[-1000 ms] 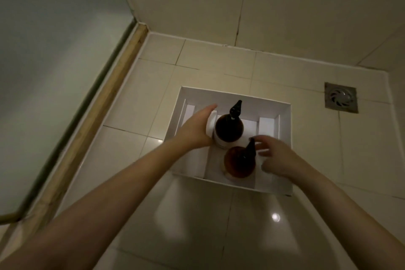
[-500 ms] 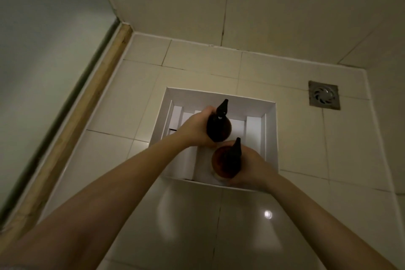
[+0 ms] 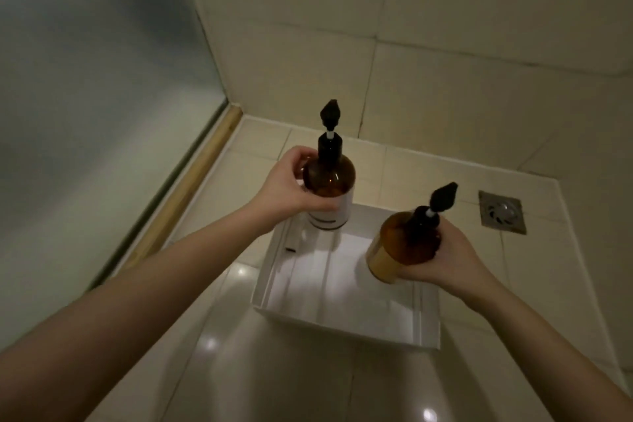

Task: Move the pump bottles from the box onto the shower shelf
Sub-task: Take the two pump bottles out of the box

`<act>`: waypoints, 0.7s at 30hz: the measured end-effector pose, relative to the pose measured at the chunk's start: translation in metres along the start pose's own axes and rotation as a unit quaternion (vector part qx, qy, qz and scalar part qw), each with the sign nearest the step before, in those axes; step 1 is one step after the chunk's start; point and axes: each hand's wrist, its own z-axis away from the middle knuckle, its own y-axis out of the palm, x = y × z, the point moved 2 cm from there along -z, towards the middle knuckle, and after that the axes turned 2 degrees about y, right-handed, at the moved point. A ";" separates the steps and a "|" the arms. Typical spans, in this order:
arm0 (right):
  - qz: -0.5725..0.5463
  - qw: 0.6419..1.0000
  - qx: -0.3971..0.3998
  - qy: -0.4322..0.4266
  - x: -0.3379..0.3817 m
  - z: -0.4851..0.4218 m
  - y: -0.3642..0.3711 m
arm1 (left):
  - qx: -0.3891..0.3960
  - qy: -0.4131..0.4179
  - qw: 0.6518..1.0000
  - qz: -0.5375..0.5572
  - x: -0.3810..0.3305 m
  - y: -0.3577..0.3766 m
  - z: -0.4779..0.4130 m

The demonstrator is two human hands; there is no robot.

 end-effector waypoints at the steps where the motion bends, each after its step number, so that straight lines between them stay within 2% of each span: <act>1: -0.005 1.000 -0.013 -0.018 0.012 -0.001 -0.011 | -0.002 0.012 1.000 0.003 -0.010 -0.008 0.002; 8: -0.071 0.992 -0.091 -0.044 0.065 -0.014 -0.060 | -0.031 0.040 0.999 0.019 -0.043 -0.036 0.010; 15: -0.031 0.996 -0.068 -0.042 0.093 -0.025 -0.076 | -0.031 0.018 0.998 0.045 -0.057 -0.050 0.005; 21: -0.024 0.997 -0.044 -0.062 0.138 -0.042 -0.102 | -0.030 0.035 0.998 0.047 -0.111 -0.074 -0.019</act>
